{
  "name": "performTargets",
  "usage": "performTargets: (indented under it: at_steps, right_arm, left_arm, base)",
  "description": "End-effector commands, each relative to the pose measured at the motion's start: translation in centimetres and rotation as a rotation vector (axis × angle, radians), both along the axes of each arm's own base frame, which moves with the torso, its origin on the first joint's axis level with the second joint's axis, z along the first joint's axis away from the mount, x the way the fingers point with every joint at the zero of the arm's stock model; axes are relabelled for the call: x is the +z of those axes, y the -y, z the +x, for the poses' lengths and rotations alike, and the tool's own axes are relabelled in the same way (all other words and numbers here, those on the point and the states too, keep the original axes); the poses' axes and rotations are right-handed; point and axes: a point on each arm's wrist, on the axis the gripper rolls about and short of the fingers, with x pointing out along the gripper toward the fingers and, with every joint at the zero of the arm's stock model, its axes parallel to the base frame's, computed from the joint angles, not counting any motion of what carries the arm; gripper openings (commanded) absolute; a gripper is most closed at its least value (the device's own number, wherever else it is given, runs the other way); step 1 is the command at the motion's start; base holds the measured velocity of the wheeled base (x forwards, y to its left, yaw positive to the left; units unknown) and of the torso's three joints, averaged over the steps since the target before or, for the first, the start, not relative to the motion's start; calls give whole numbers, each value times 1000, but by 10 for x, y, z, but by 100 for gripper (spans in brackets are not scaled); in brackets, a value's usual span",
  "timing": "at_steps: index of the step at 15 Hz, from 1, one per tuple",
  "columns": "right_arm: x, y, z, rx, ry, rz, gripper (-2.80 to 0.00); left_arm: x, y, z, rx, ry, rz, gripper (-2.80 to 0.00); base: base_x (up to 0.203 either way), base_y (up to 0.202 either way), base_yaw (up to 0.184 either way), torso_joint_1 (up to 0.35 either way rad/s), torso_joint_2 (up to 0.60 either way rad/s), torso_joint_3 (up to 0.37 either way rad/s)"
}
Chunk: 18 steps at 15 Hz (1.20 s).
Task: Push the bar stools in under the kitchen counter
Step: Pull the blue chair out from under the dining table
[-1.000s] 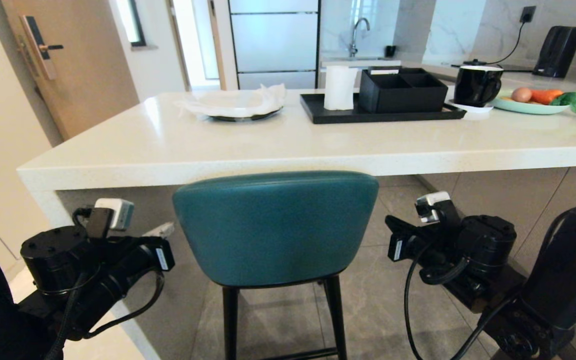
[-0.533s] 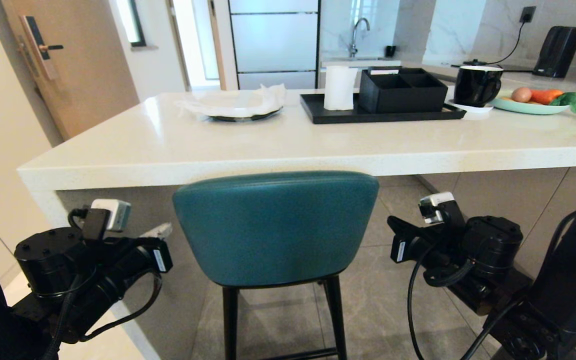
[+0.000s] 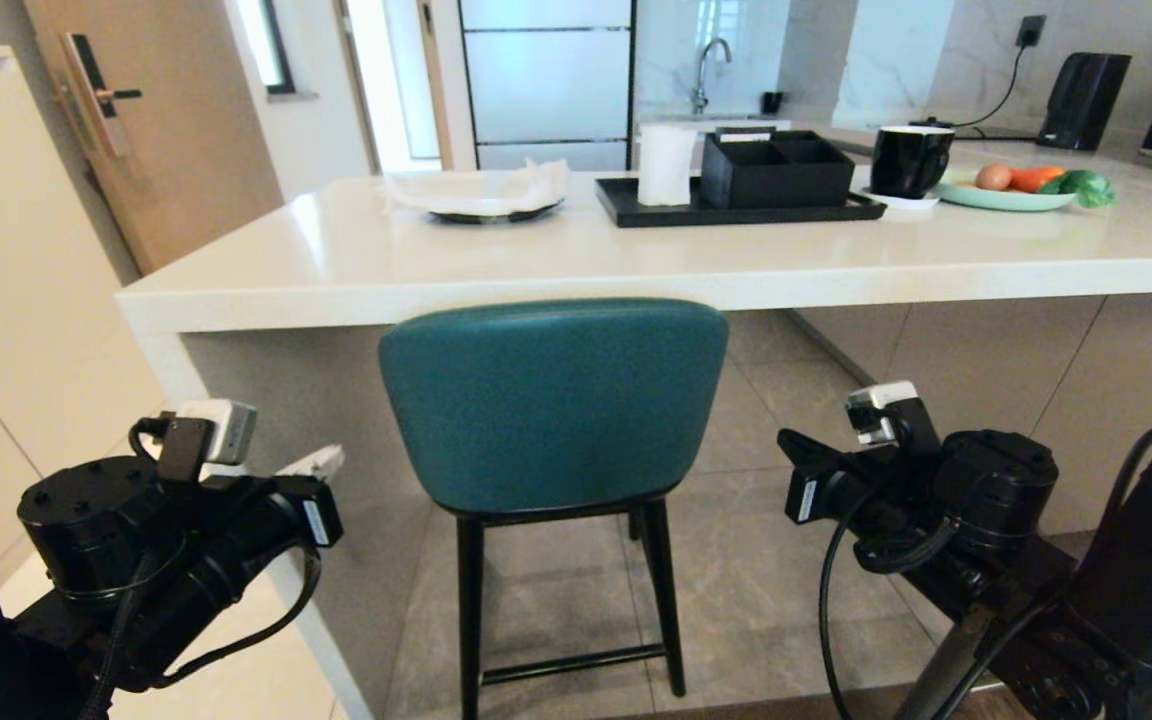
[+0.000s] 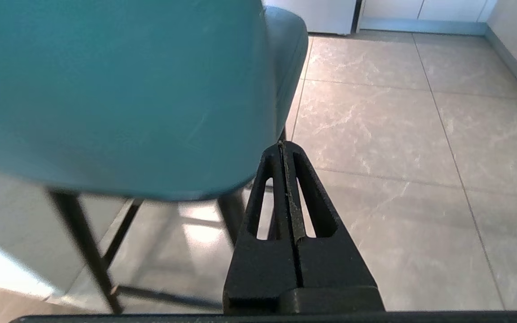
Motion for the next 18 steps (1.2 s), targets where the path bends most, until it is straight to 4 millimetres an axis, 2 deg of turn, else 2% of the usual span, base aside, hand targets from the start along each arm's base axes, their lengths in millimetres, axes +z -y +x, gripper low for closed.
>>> performTargets:
  at_steps: [1, 10, 15, 18]
  right_arm:
    - [3, 2, 0, -7, 16, 8, -280]
    - [3, 0, -6, -17, 9, -8, -280]
    - [3, 0, -5, -13, 11, -5, -280]
    - [3, 0, -5, -13, 11, -4, -280]
  left_arm:
    - [3, 1, 4, 1, 23, 0, -280]
    - [1, 3, 6, -8, 17, 2, -280]
    - [1, 6, 5, -16, 17, 2, -280]
    - [1, 6, 5, -17, 18, 2, -280]
  base:
    - [-163, 0, -4, -5, 4, 2]
    - [-7, 0, 0, -1, 0, 1]
    - [0, 0, 0, -82, 305, 224]
    - [0, 0, 0, -31, 116, 69]
